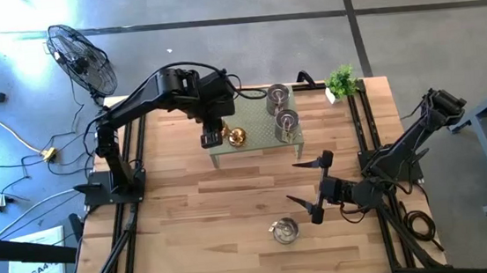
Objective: Pick & Place candle stick holders
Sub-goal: Put the gold candle holder on the shelf
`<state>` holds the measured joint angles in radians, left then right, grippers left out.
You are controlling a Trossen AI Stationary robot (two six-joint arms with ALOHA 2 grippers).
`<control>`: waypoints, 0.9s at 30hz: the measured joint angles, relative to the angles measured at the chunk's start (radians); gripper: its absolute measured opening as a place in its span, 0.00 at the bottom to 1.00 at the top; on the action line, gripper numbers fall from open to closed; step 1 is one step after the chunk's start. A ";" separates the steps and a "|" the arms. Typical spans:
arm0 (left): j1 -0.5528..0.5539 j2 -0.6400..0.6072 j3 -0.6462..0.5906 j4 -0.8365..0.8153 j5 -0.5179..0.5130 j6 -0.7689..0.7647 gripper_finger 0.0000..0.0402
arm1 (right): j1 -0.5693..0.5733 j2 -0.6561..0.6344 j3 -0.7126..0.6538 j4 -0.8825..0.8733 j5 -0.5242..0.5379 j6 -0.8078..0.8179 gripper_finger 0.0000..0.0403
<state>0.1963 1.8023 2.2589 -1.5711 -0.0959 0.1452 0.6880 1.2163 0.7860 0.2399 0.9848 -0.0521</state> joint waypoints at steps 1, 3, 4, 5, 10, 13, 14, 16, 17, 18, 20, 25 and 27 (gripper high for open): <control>0.000 0.000 0.000 0.000 0.000 0.000 0.38 | 0.000 0.000 0.000 -0.001 0.000 0.001 0.99; 0.000 0.000 0.000 0.000 0.001 -0.015 0.38 | 0.000 0.000 0.000 -0.003 0.000 0.001 0.99; 0.000 0.000 0.000 0.000 0.002 -0.025 0.38 | 0.000 0.000 0.000 -0.004 0.000 0.004 0.99; 0.000 0.000 0.000 0.000 0.003 -0.036 0.38 | 0.000 0.000 0.000 -0.004 0.000 0.007 0.99; 0.000 0.000 0.000 0.000 0.003 -0.068 0.38 | 0.000 0.000 0.000 -0.010 0.000 0.012 0.99; 0.000 0.000 0.001 0.000 0.014 -0.074 0.38 | 0.000 0.000 0.000 -0.012 0.000 0.019 0.99; 0.000 0.000 0.001 0.000 0.016 -0.074 0.38 | 0.000 0.000 0.000 -0.012 0.000 0.019 0.99; 0.000 0.000 0.001 0.000 0.019 -0.074 0.38 | 0.000 0.000 0.000 -0.012 0.000 0.019 0.99; 0.000 0.000 0.001 0.000 0.019 -0.074 0.38 | 0.000 0.000 0.000 -0.012 0.000 0.019 0.99; 0.000 0.000 0.001 0.000 0.019 -0.073 0.38 | 0.000 0.000 0.000 -0.012 0.000 0.019 0.99; 0.000 0.000 0.001 0.000 0.019 -0.072 0.38 | 0.000 0.000 0.000 -0.011 0.000 0.025 0.99; 0.000 0.000 0.001 0.000 0.009 -0.072 0.38 | 0.000 0.000 0.000 -0.011 0.000 0.027 0.99; 0.000 0.000 0.001 0.000 -0.006 -0.072 0.38 | 0.000 0.000 0.000 -0.011 0.000 0.027 0.99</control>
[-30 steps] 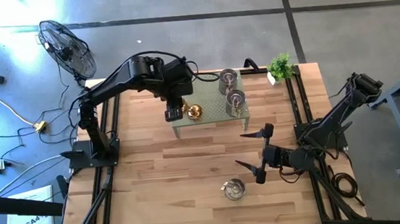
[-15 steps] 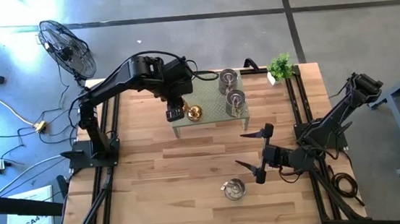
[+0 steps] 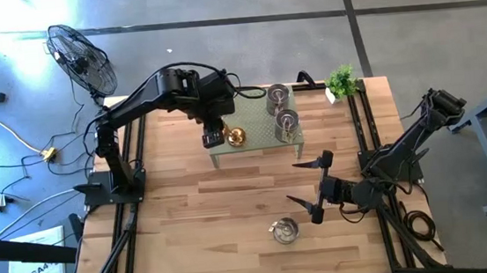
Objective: Pick & Place candle stick holders
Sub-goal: Put the gold candle holder on the shelf
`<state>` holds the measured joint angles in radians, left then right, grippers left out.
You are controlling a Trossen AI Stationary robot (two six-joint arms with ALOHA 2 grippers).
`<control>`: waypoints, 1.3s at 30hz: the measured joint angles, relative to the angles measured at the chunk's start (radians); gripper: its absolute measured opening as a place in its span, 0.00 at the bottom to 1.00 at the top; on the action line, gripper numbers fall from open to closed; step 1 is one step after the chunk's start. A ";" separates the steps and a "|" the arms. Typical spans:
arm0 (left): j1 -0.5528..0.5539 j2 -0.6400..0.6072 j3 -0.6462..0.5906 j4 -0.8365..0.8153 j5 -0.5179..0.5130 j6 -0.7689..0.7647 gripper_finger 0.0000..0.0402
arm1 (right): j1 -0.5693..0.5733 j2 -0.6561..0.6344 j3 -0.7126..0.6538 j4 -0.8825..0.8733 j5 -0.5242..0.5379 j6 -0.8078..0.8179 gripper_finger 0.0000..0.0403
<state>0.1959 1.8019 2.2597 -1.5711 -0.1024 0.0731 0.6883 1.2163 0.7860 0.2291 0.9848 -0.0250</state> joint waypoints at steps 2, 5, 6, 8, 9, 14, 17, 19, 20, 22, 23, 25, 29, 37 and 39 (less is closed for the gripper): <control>0.000 0.000 0.000 0.000 -0.005 0.000 0.38 | 0.000 0.000 0.000 0.001 0.000 0.000 0.99; 0.000 0.000 0.000 0.000 -0.018 0.001 0.38 | 0.000 0.000 0.000 0.013 0.000 0.000 0.99; 0.000 0.000 0.000 0.000 -0.018 0.001 0.38 | 0.000 0.000 0.000 0.015 0.000 -0.001 0.99; 0.000 0.000 0.000 0.000 -0.018 0.000 0.38 | 0.000 0.000 0.000 0.016 0.000 -0.001 0.99; 0.000 0.000 0.000 0.000 -0.017 0.001 0.38 | 0.000 0.000 0.000 0.016 0.000 -0.001 0.99; 0.000 0.000 0.000 0.001 0.041 0.021 0.38 | 0.000 0.000 0.000 0.017 0.000 -0.001 0.99; 0.000 0.000 0.000 0.001 0.051 0.021 0.38 | 0.000 0.000 0.000 0.020 0.000 -0.001 0.99; 0.000 0.000 0.000 0.001 0.065 0.021 0.38 | 0.000 0.000 0.000 0.020 0.000 -0.001 0.99; 0.000 0.000 0.000 0.001 0.066 0.021 0.38 | 0.000 0.000 0.000 0.020 0.000 -0.001 0.99; 0.000 0.000 0.000 0.001 0.068 0.020 0.38 | 0.000 0.000 0.000 0.020 0.000 -0.001 0.99; 0.000 0.000 0.000 0.001 0.071 0.015 0.38 | 0.000 0.000 0.000 0.020 0.000 -0.001 0.99; 0.000 0.000 0.000 0.001 0.073 0.004 0.38 | 0.000 0.000 0.000 0.020 0.000 -0.001 0.99; 0.000 0.000 0.000 0.001 0.075 -0.027 0.38 | 0.000 0.000 0.000 0.020 0.000 -0.001 0.99; 0.000 0.000 0.000 0.001 0.090 -0.051 0.38 | 0.000 0.000 0.000 0.020 0.000 -0.001 0.99; 0.000 0.000 0.000 0.000 0.089 -0.052 0.38 | 0.000 0.000 0.000 0.020 0.000 -0.001 0.99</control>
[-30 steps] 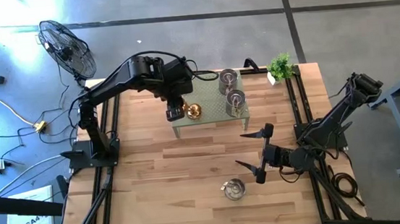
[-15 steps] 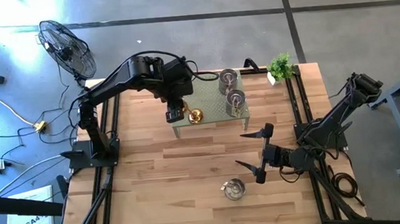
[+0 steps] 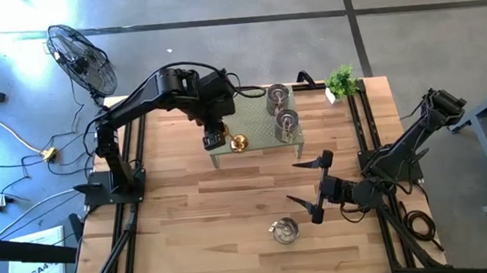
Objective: Pick & Place candle stick holders
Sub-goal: Put the gold candle holder on the shelf
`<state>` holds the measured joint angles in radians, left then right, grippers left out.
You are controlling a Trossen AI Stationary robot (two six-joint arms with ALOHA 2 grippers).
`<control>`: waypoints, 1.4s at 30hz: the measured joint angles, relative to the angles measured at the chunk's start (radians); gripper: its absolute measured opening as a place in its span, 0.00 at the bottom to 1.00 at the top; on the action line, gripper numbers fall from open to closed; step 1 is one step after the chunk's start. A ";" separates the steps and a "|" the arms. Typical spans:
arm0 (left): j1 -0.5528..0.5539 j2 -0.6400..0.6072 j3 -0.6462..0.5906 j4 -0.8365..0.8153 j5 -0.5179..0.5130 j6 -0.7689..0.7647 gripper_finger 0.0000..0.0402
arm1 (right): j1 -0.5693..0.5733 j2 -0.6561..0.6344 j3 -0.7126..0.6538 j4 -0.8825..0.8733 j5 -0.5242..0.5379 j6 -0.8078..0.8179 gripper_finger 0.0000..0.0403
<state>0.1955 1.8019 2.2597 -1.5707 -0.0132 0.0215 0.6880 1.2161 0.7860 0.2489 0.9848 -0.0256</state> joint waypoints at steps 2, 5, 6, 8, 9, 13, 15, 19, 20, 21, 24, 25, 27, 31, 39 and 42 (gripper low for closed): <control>0.000 0.000 0.000 0.000 0.000 0.003 0.38 | 0.000 0.000 0.000 0.000 0.000 0.000 0.99; -0.001 0.000 0.000 0.000 0.000 0.041 0.38 | 0.000 0.000 0.000 0.000 0.000 0.003 0.99; -0.005 0.000 0.000 0.000 -0.001 0.043 0.38 | 0.000 0.000 0.000 0.000 0.000 0.003 0.99; -0.007 0.000 0.000 0.000 -0.005 0.043 0.38 | 0.000 0.000 0.000 0.000 0.000 0.003 0.99; -0.008 0.000 0.000 0.000 -0.005 0.043 0.38 | 0.000 0.000 0.000 0.000 0.000 0.002 0.99; -0.007 0.000 0.000 0.000 -0.004 0.043 0.38 | 0.000 0.000 0.000 0.000 0.000 0.002 0.99; -0.006 0.000 0.000 0.000 -0.004 0.043 0.38 | 0.000 0.000 0.000 0.002 0.000 0.002 0.99; -0.007 0.000 0.000 0.000 -0.038 0.038 0.38 | 0.000 0.000 0.000 0.002 0.000 0.002 0.99; -0.007 0.000 0.000 -0.001 -0.058 0.033 0.38 | 0.000 0.000 0.000 0.002 0.000 0.002 0.99; -0.007 0.000 0.000 -0.001 -0.075 0.030 0.38 | 0.000 0.000 0.000 0.002 0.000 0.002 0.99; -0.005 0.000 0.000 -0.002 -0.095 0.026 0.38 | 0.000 0.000 0.000 0.002 0.000 0.002 0.99; -0.006 0.000 0.000 -0.002 -0.095 0.027 0.38 | 0.000 0.000 0.000 0.002 0.000 0.002 0.99; -0.006 0.000 0.000 -0.002 -0.089 0.027 0.38 | 0.000 0.000 0.000 0.002 0.000 0.002 0.99; -0.006 0.000 0.000 -0.001 -0.078 0.028 0.38 | 0.000 0.000 0.000 0.002 0.000 0.002 0.99; -0.006 0.000 0.000 0.000 -0.023 0.045 0.38 | 0.000 0.000 0.000 0.003 0.000 0.002 0.99; -0.006 0.000 0.000 0.000 -0.032 0.044 0.38 | 0.000 0.000 0.000 0.003 0.000 0.002 0.99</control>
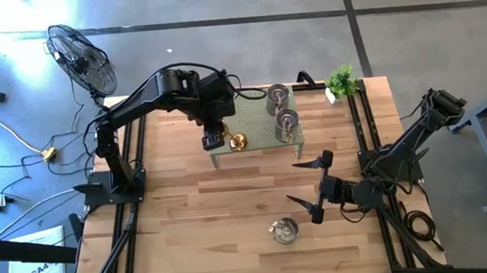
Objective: Pick & Place candle stick holders
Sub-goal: Put the gold candle holder on the shelf
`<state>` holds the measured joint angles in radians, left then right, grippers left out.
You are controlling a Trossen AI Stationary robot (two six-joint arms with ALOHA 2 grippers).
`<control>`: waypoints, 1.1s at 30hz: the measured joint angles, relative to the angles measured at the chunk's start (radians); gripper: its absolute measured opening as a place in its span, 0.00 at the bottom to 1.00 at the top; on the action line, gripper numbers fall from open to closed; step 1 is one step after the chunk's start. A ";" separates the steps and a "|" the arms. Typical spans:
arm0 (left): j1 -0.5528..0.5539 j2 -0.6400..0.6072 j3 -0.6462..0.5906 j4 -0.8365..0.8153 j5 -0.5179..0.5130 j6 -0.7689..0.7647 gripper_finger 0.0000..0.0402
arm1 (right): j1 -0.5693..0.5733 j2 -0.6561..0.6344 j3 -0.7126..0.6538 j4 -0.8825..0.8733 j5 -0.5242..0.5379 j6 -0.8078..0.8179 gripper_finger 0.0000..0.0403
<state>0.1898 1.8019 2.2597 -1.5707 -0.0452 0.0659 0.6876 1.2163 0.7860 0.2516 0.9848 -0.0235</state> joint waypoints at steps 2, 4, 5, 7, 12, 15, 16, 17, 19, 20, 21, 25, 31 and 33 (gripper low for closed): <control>0.000 0.000 0.000 0.000 -0.004 -0.001 0.38 | 0.000 0.000 0.000 0.000 0.000 0.000 0.99; 0.000 0.000 0.000 0.000 -0.005 -0.003 0.38 | 0.000 0.000 0.000 0.000 0.000 0.000 0.99; 0.000 0.000 0.000 0.000 -0.006 -0.004 0.38 | 0.000 0.000 0.000 0.000 0.000 0.000 0.99; 0.000 0.000 0.000 0.000 -0.009 -0.012 0.38 | 0.000 0.000 0.000 0.000 0.000 0.000 0.99; 0.000 0.000 0.000 0.000 -0.038 -0.018 0.38 | 0.000 0.000 0.000 0.000 0.000 -0.001 0.99; 0.000 0.000 0.000 0.000 -0.035 -0.018 0.38 | 0.000 0.000 0.000 0.000 0.000 0.000 0.99; 0.000 0.000 0.000 0.000 -0.031 -0.018 0.38 | 0.000 0.000 0.000 0.000 0.000 0.000 0.99; 0.000 0.000 0.000 0.000 -0.030 -0.018 0.38 | 0.000 0.000 0.000 0.000 0.000 0.000 0.99; 0.000 0.000 0.000 0.000 -0.029 -0.018 0.38 | 0.000 0.000 0.000 0.000 0.001 0.003 0.99; 0.000 0.000 0.000 0.000 -0.034 -0.019 0.38 | 0.000 0.000 0.000 0.000 0.006 0.011 0.99; 0.000 0.000 0.000 -0.001 -0.045 -0.022 0.38 | -0.003 0.000 0.000 0.000 0.014 0.017 0.99; 0.000 0.000 0.000 -0.001 -0.080 -0.023 0.38 | -0.041 0.009 0.000 0.004 0.051 0.046 0.99; 0.000 0.000 0.000 -0.001 -0.075 -0.027 0.38 | -0.108 0.016 0.000 0.007 -0.020 0.094 0.99; 0.000 0.000 0.000 -0.001 -0.075 -0.027 0.38 | -0.127 0.016 0.000 0.008 -0.086 0.094 0.99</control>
<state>0.1894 1.8019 2.2597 -1.5715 -0.1200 0.0391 0.5601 1.2324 0.7860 0.2596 0.8986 0.0710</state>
